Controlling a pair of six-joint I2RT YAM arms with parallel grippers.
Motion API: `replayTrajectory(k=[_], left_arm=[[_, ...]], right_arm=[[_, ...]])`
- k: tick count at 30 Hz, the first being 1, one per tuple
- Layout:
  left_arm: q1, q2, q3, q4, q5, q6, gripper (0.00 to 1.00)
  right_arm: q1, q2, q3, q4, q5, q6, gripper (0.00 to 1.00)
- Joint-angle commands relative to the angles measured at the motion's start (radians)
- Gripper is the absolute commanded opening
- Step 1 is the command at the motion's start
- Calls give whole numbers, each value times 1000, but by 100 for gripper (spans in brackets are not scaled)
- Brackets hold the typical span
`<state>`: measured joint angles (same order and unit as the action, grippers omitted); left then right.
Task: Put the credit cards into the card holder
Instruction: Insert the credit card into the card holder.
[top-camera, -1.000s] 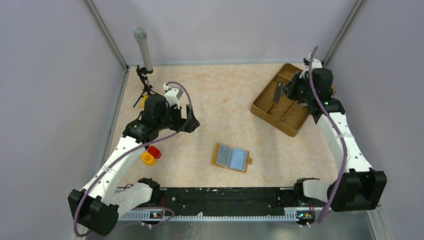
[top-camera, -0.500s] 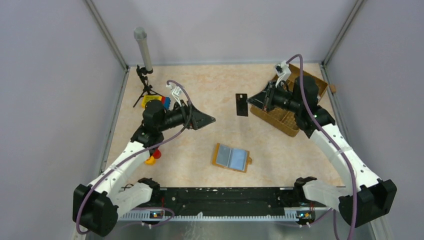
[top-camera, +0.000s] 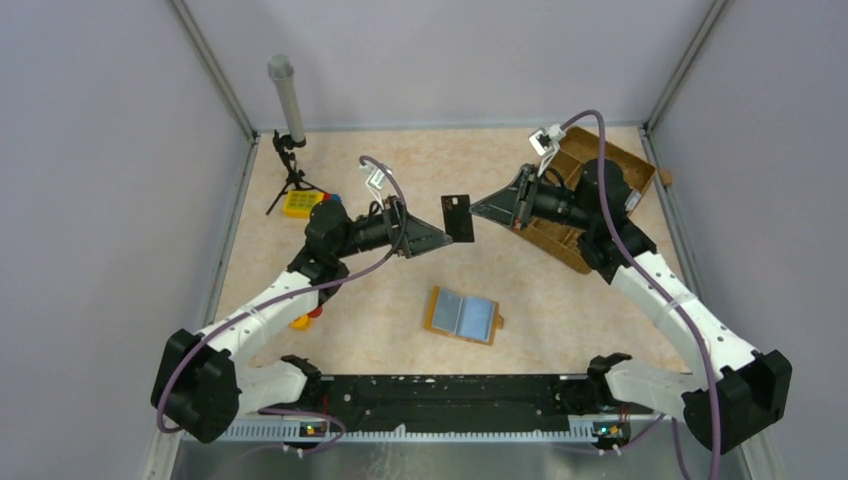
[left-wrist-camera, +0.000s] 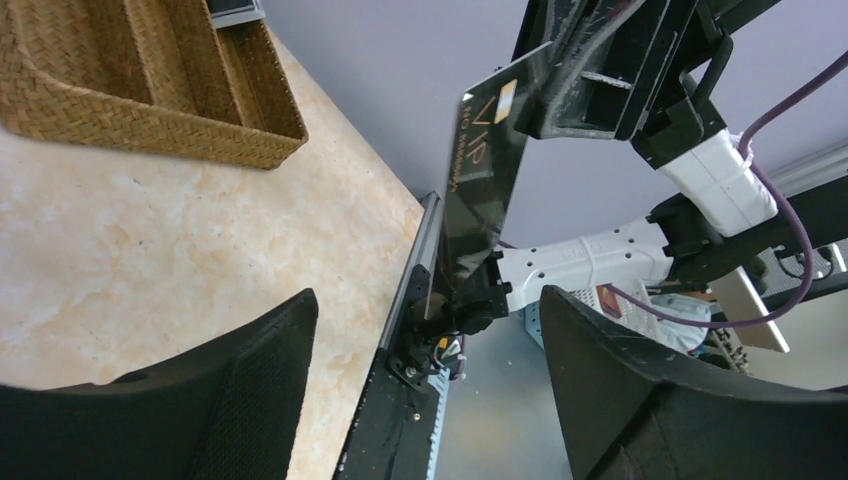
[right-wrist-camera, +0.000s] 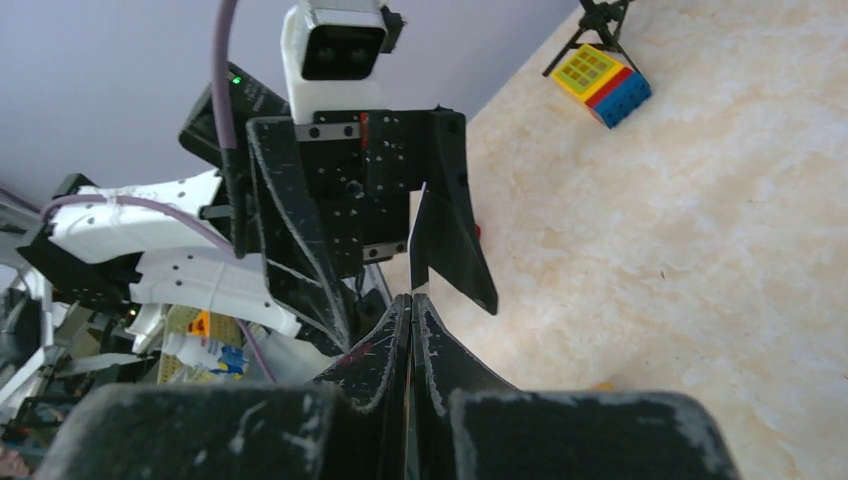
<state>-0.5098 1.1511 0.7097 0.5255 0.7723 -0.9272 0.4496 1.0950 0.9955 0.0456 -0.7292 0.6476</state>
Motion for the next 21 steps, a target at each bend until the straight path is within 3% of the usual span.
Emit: replayTrajectory(k=[1, 4, 10, 12, 14, 17, 21], left_arm=[[-9, 20, 30, 129, 32, -36, 75], [-15, 36, 31, 196, 61, -68, 59], [-20, 41, 6, 263, 79, -101, 11], [-22, 40, -2, 271, 81, -104, 0], [-22, 41, -8, 285, 82, -111, 0], [-24, 42, -12, 305, 85, -120, 0], [-24, 42, -13, 312, 80, -121, 0]], right_arm=[[19, 12, 10, 115, -54, 40, 0], [25, 19, 5, 108, -49, 35, 0], [25, 21, -23, 99, -59, 27, 0], [24, 25, -34, 99, -70, 26, 0], [25, 33, -44, 95, -79, 27, 3], [26, 43, -57, 109, -110, 35, 21], [30, 46, -69, 122, -134, 40, 34]])
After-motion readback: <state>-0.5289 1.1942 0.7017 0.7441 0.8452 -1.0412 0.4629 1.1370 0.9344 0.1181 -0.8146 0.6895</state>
